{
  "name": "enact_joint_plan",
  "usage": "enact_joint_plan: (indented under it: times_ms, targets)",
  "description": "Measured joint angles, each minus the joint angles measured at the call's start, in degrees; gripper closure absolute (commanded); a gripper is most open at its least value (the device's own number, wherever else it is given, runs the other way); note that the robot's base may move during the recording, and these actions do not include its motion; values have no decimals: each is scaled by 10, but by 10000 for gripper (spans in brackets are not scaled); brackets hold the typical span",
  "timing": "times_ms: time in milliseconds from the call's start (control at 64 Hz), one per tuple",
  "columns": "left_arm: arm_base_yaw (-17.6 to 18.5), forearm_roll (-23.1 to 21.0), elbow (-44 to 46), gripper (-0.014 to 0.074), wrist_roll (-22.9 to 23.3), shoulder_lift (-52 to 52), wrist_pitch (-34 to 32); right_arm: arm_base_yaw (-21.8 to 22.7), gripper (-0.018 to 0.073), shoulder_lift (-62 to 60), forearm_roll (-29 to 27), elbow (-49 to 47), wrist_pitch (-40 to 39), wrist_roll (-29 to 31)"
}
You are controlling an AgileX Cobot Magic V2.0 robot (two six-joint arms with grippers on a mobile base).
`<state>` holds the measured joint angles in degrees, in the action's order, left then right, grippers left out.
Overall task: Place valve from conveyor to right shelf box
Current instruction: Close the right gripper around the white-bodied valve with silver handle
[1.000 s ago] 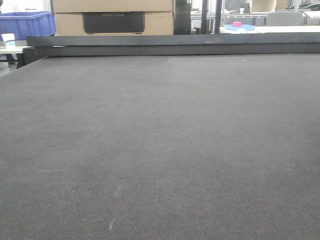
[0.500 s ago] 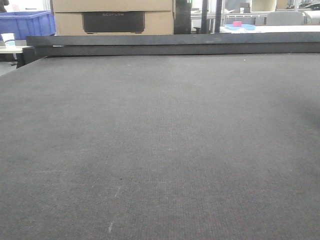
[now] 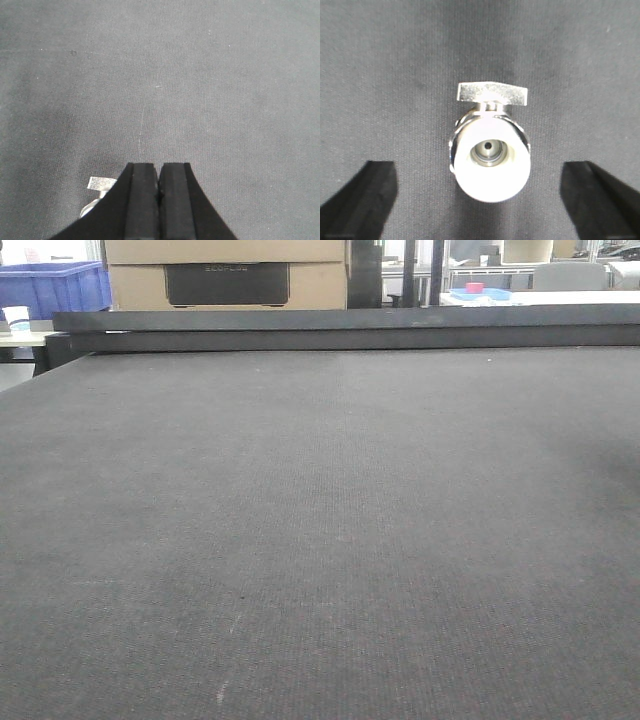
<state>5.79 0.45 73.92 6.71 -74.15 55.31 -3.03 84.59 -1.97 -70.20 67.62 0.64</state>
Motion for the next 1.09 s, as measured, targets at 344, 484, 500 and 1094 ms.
enact_joint_plan:
  times_ms: [344,484,500,1094]
  targets:
    - [0,0,0,707,0,-1,0,0,1,88,0,-1,-14,0]
    - [0,0,0,707,0,-1,0,0,1,112,0,-1,-11,0]
    - [0,0,0,707,0,-1,0,0,1,113,0,-1,-11,0]
    - [0,0,0,707,0,-1,0,0,651,113,5,-1,-14,1]
